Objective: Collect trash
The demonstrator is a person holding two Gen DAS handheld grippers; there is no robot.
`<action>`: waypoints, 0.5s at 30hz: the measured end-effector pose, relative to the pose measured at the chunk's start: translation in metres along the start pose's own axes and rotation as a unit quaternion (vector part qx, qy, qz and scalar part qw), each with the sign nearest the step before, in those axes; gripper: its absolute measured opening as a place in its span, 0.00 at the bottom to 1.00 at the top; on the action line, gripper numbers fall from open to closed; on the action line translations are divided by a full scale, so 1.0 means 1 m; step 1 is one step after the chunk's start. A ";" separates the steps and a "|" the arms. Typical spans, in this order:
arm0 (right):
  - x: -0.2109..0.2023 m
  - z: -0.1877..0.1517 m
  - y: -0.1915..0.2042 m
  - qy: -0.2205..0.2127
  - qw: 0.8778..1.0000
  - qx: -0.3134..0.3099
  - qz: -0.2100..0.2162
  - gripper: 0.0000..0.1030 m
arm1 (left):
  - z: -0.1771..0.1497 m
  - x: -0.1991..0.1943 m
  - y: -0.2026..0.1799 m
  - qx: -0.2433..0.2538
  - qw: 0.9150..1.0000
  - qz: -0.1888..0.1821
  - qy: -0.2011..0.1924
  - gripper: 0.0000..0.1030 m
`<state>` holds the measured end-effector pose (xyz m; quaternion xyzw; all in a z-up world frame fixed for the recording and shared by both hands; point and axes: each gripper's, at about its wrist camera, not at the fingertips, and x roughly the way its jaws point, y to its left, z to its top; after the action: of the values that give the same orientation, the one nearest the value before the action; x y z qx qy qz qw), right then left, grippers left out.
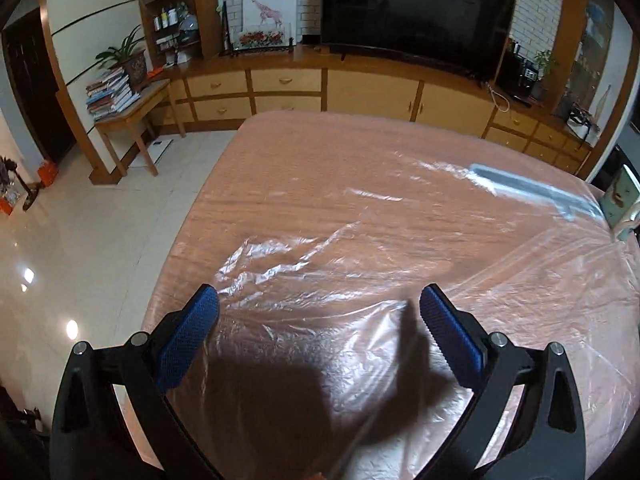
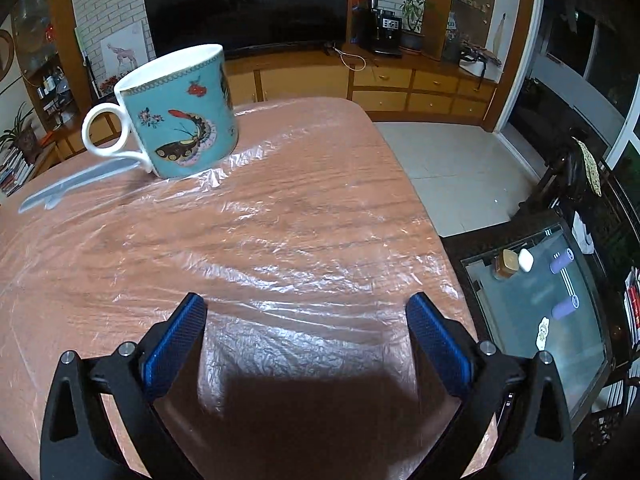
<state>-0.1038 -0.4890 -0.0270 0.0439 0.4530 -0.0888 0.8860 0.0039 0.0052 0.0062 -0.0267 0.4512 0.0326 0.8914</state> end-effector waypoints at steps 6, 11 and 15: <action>-0.001 0.000 0.001 0.001 1.000 0.000 -0.001 0.96 | 0.004 0.002 0.002 -0.001 1.000 0.009 0.011 0.98; -0.001 0.000 0.001 0.001 1.000 0.000 -0.001 0.96 | 0.006 0.002 0.002 -0.002 1.000 0.009 0.012 0.99; -0.001 0.000 0.001 0.001 1.000 0.000 -0.001 0.96 | 0.008 0.003 0.002 -0.001 1.000 0.008 0.012 0.99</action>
<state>-0.1046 -0.4878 -0.0263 0.0437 0.4535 -0.0900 0.8856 0.0115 0.0075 0.0088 -0.0239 0.4621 0.0399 0.8856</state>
